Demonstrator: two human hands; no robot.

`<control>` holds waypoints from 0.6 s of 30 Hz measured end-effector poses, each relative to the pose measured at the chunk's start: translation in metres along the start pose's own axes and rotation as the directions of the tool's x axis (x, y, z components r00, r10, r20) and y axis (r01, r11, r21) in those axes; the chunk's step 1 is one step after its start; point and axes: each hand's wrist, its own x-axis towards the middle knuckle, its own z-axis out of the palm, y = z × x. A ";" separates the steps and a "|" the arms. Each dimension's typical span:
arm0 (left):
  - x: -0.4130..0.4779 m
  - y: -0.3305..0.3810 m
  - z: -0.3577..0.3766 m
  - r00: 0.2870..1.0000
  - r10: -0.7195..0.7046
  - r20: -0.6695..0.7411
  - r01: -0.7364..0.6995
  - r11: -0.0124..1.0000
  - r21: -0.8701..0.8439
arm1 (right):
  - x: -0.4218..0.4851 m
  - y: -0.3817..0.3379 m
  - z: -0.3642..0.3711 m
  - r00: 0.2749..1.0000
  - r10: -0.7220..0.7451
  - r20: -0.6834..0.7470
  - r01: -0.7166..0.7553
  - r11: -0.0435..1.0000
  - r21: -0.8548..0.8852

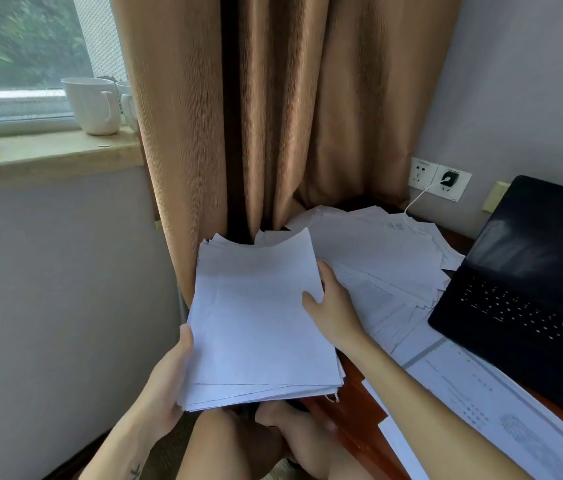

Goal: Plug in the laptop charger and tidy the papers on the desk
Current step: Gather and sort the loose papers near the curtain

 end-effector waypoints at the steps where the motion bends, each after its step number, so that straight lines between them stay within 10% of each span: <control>1: -0.001 0.002 0.000 1.000 -0.026 0.013 0.026 1.000 -0.016 | 0.000 -0.001 0.003 1.000 -0.029 0.006 0.029 1.000 0.001; 8: 0.004 -0.007 -0.011 0.994 0.053 0.098 -0.071 0.980 0.188 | -0.004 0.018 -0.021 0.994 -0.024 0.108 0.047 0.974 -0.220; 12: 0.009 -0.010 -0.018 0.992 0.123 0.028 -0.125 0.982 0.141 | -0.018 0.032 -0.064 0.971 0.128 0.200 0.051 0.708 -0.704; 18: 0.012 -0.007 -0.034 0.985 0.164 -0.051 -0.158 0.983 0.096 | -0.024 0.033 -0.084 0.968 0.142 0.206 0.064 0.656 -0.752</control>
